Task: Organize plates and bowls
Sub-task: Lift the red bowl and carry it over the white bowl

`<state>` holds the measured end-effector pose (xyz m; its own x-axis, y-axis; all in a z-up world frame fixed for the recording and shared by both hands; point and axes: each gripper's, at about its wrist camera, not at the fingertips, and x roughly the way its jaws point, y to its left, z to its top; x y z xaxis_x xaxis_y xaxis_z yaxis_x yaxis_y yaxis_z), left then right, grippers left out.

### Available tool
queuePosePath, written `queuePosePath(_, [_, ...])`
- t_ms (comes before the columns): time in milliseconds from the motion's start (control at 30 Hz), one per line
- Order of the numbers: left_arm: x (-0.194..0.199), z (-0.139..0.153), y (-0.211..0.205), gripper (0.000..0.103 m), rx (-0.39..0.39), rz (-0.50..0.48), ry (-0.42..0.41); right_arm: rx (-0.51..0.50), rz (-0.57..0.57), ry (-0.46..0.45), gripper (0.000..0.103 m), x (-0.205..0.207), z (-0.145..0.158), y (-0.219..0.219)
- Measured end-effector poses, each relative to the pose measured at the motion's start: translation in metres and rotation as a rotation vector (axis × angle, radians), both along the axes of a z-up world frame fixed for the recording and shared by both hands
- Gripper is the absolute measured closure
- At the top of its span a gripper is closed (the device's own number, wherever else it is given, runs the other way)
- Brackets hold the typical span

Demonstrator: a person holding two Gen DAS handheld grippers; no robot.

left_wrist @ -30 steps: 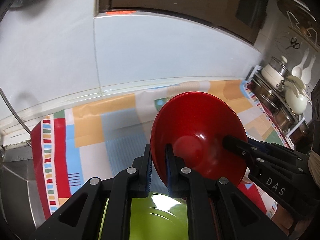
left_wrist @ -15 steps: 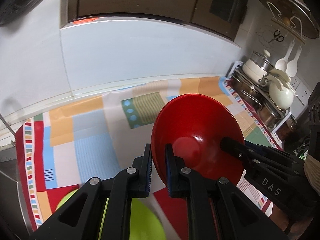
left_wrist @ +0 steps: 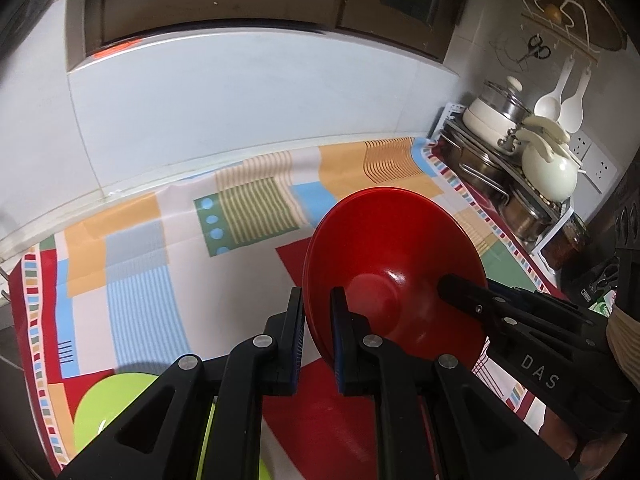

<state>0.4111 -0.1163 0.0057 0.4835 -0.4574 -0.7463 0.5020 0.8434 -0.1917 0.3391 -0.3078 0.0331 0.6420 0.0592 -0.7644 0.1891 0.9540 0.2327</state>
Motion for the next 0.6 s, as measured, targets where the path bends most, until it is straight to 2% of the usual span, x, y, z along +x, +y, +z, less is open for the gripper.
queuePosePath(600, [0.001,-0.037,-0.045,0.089,0.053,-0.003,0.083,-0.006,0.003,0.073,0.086,0.000,-0.026,-0.044])
